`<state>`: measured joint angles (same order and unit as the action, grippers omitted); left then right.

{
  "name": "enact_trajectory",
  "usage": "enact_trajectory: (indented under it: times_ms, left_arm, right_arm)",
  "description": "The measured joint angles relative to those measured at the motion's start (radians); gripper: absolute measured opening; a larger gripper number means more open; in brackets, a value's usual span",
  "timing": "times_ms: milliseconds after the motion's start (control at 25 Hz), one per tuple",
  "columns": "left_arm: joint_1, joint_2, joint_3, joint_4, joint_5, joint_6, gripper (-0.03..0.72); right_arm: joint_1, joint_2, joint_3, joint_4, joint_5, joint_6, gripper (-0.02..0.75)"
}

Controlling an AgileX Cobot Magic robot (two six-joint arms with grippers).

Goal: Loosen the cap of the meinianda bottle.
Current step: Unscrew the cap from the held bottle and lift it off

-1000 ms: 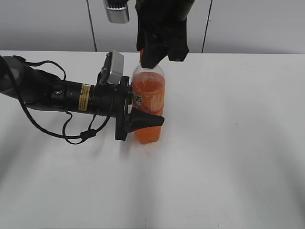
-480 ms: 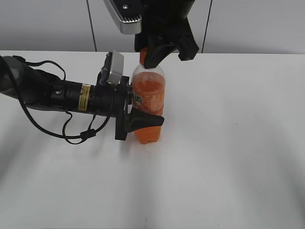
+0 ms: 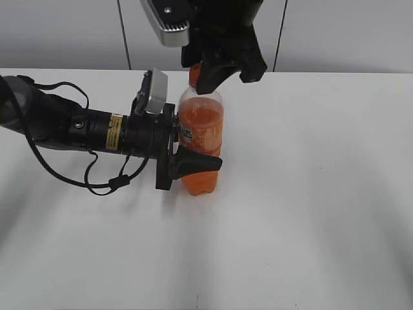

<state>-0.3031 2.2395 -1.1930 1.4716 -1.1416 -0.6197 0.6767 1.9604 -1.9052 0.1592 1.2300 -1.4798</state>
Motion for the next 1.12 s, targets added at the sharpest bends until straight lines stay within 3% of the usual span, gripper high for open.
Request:
enact_trajectory:
  times_ms: [280,520,920,1120]
  left_arm:
    - [0.001,0.0,0.0,0.006,-0.004,0.0,0.421]
    - [0.001,0.0,0.0,0.007,-0.004,0.0,0.421]
    - [0.001,0.0,0.0,0.008,-0.004,-0.001,0.421]
    - [0.001,0.0,0.0,0.008,-0.004,-0.001,0.421]
  right_arm:
    - [0.0,0.0,0.001,0.025,0.0,0.025,0.447]
    - [0.0,-0.028,-0.004,0.046,0.0,0.142,0.461]
    - [0.0,-0.061,-0.044,0.066,0.0,0.641,0.463]
    - [0.0,-0.063,-0.045,0.065,0.0,1.073,0.463]
